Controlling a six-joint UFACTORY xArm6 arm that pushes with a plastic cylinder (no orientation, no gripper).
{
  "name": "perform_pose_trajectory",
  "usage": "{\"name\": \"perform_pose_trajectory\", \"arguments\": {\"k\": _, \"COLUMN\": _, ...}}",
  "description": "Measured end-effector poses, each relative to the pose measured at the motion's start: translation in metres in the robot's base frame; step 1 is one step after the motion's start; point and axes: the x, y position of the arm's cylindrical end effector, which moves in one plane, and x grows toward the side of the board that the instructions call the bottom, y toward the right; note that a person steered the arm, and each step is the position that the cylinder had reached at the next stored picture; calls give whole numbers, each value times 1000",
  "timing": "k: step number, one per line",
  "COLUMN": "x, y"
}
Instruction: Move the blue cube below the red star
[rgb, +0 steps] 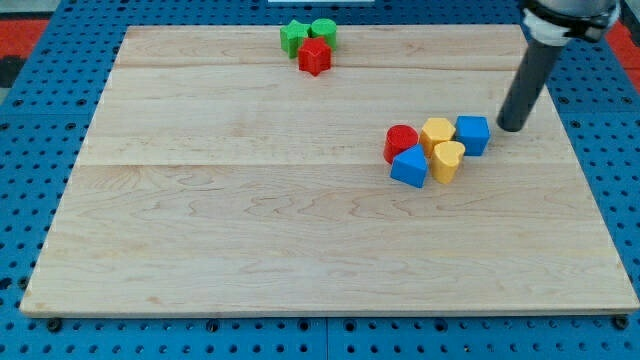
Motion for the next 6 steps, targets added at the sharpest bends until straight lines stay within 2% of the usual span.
{"name": "perform_pose_trajectory", "arguments": {"k": 1, "x": 0, "y": 1}}
{"name": "perform_pose_trajectory", "arguments": {"k": 3, "x": 33, "y": 29}}
{"name": "perform_pose_trajectory", "arguments": {"k": 4, "x": 34, "y": -24}}
{"name": "perform_pose_trajectory", "arguments": {"k": 6, "x": 1, "y": -38}}
